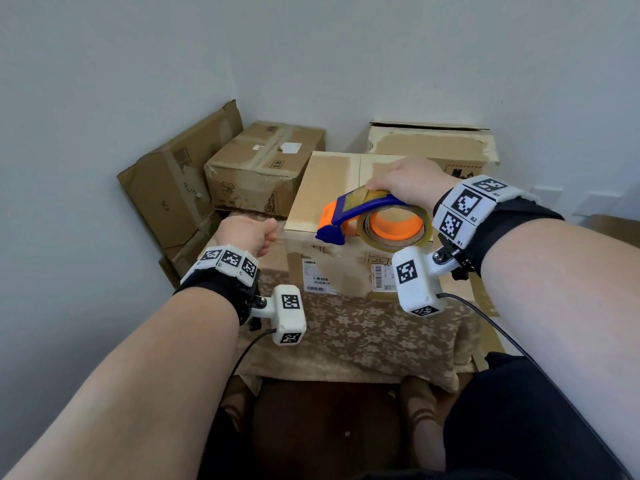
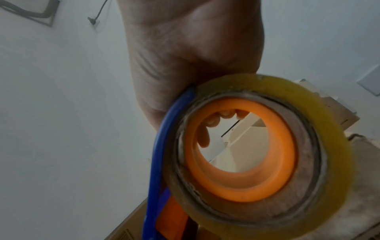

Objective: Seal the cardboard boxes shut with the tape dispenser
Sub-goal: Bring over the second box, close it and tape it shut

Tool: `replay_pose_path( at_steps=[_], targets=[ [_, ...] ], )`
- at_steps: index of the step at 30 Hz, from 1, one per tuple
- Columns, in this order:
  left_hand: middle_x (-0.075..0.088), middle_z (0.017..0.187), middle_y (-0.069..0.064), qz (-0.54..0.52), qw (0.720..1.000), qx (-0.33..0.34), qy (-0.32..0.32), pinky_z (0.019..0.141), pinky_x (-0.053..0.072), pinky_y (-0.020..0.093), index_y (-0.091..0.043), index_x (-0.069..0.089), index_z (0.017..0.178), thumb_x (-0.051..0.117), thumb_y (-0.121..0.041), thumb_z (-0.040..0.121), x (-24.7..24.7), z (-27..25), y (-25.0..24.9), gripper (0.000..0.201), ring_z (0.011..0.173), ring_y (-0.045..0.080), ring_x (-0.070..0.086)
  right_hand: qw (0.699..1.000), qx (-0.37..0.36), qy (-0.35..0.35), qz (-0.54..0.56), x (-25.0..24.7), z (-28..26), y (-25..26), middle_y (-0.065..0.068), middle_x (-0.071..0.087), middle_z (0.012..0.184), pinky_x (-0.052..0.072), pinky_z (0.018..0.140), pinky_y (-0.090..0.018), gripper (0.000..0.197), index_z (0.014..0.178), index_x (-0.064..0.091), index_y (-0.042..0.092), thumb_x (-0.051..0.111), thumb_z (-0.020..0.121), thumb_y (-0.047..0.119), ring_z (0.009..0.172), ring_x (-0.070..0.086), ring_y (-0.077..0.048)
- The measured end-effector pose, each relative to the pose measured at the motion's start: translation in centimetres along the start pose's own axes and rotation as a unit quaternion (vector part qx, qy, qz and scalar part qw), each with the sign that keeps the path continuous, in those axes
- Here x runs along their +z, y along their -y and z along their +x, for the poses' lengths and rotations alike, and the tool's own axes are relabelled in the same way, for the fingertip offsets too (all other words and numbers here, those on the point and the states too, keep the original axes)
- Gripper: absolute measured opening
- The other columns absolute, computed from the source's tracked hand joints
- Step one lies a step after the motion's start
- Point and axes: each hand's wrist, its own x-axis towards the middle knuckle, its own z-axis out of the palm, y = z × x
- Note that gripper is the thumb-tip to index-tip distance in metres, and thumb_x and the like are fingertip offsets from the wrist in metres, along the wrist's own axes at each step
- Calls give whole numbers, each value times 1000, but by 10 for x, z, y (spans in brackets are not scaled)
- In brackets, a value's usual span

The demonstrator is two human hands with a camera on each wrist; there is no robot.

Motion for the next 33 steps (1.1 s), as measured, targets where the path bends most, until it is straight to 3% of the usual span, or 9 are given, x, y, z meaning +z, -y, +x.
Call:
replay_pose_path(
  at_steps=[2, 4, 7, 10, 14, 19, 22, 26, 33],
  targets=[
    [60, 62, 8, 8, 1000, -11, 15, 73, 49, 34, -5, 58, 60, 66, -18, 88, 1, -3, -1, 31, 53, 16, 50, 1000, -1, 0, -22, 1, 2, 3, -5, 51, 74, 38, 64, -30, 30, 73, 54, 13, 49, 92, 34, 76, 51, -24],
    [59, 64, 8, 10, 1000, -15, 23, 76, 48, 35, -5, 57, 61, 65, -19, 89, 1, -4, 0, 32, 54, 16, 49, 999, -7, -1, -34, 8, 4, 6, -1, 52, 78, 45, 69, -34, 19, 83, 57, 15, 48, 90, 30, 86, 56, -27],
    [60, 63, 8, 3, 1000, -13, 19, 74, 48, 34, -5, 58, 61, 66, -21, 89, 1, -6, 2, 33, 54, 16, 50, 994, -10, 0, -107, 14, -4, 18, 1, 50, 83, 45, 75, -37, 20, 100, 60, 13, 42, 95, 20, 103, 60, -31],
    [61, 64, 8, -3, 1000, -18, 19, 70, 47, 32, -5, 58, 61, 65, -20, 89, -1, -8, 1, 33, 53, 16, 49, 984, -47, -61, -162, 22, -10, 20, -7, 57, 98, 39, 70, -34, 27, 99, 61, 7, 35, 101, 15, 99, 59, -29],
    [65, 72, 9, 2, 999, -15, 35, 73, 48, 33, -5, 61, 66, 63, -22, 91, -2, -11, 3, 30, 57, 16, 50, 974, -82, -75, -196, 29, -2, 14, -5, 60, 84, 42, 67, -33, 61, 82, 59, 14, 20, 97, 58, 88, 59, -27],
    [65, 66, 7, 3, 1000, 4, 24, 70, 49, 34, -7, 61, 60, 64, -22, 90, 1, -16, 10, 33, 59, 18, 52, 953, -96, -44, -284, 28, -4, 14, -9, 56, 125, 32, 75, -36, 82, 123, 61, 28, 24, 77, 86, 117, 46, -28],
    [64, 65, 6, 0, 1000, 2, 24, 66, 47, 31, -8, 60, 59, 63, -21, 90, 0, -18, 11, 34, 57, 17, 52, 947, -103, -25, -303, 27, -7, 16, -6, 51, 130, 35, 78, -38, 88, 133, 52, 34, 31, 69, 91, 123, 40, -27],
    [72, 76, 15, 0, 1000, 13, 5, 68, 51, 34, -10, 63, 57, 68, -21, 86, -1, -20, 15, 31, 64, 22, 56, 936, -117, -12, -333, 29, -9, 18, -4, 53, 123, 43, 81, -37, 88, 136, 47, 33, 43, 68, 88, 117, 45, -26],
    [72, 83, 16, 27, 999, 15, 20, 79, 55, 41, -10, 63, 59, 63, -23, 90, 2, -25, 15, 34, 68, 23, 57, 924, -117, 0, -364, 32, -5, 24, -1, 55, 105, 38, 61, -30, 75, 129, 49, 28, 59, 72, 75, 89, 51, -20]
  ],
)
